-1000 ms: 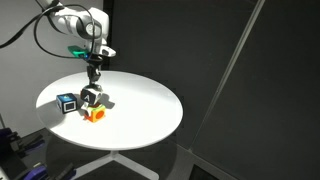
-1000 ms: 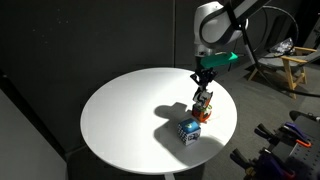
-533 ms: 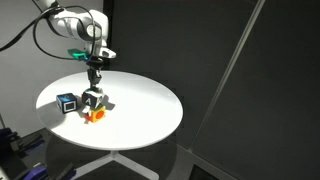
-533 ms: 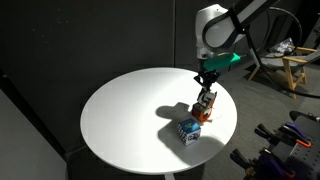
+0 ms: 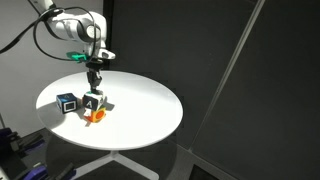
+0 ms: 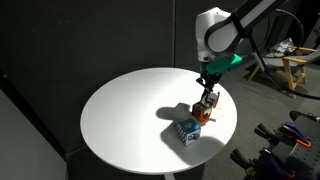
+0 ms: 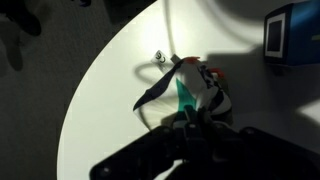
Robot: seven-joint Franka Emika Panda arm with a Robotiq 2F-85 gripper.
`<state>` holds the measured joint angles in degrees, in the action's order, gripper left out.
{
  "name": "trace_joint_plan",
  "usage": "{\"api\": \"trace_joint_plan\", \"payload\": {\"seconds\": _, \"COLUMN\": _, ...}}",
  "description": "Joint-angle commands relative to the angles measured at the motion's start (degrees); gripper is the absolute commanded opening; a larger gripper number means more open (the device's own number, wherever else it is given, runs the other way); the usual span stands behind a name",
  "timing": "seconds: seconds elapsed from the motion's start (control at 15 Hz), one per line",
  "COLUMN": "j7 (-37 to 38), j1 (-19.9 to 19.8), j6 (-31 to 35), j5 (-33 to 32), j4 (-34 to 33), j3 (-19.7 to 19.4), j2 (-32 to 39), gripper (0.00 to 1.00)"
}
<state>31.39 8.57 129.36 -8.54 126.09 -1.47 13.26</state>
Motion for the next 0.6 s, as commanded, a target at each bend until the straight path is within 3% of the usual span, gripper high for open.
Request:
{"api": "trace_joint_plan", "payload": {"seconds": 0.0, "j7": 1.5, "j1": 0.2, "j6": -0.1, "j5": -1.4, "j4": 0.1, "j3": 0.3, "j2": -0.3, "gripper": 0.03}}
{"api": "trace_joint_plan", "payload": {"seconds": 0.53, "j7": 2.3, "j1": 1.1, "j6": 0.1, "j5": -1.6, "j4": -1.3, "j3": 0.8, "j2": 0.8, "gripper": 0.03}}
